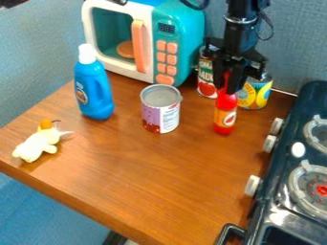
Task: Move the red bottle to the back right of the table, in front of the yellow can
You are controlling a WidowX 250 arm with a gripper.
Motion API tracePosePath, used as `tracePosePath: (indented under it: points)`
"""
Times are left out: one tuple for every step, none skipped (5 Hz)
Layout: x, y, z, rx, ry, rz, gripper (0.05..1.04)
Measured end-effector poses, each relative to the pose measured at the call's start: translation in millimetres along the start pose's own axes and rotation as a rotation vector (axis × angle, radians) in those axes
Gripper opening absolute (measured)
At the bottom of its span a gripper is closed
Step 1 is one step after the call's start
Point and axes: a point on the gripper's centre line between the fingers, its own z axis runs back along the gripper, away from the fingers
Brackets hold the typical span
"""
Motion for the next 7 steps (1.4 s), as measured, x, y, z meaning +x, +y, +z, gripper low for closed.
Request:
tracePosePath:
  points:
    - [1.9, 0.9, 0.0, 0.006, -0.012, -0.004, 0.345]
    - [1.0, 0.3, -0.7, 0.002, -0.008, 0.007, 0.412]
    - [-4.1, -1.5, -1.9, -0.026, 0.030, 0.020, 0.715]
    - [-6.7, 5.5, -0.4, -0.035, 0.043, 0.041, 0.968]
    - [-7.6, 7.0, -0.4, -0.046, 0.047, 0.045, 1.005]
    - [-21.9, 7.3, -5.1, -0.053, 0.054, 0.048, 1.001]
    - [-53.7, 16.5, 19.8, -0.066, 0.007, 0.052, 1.001]
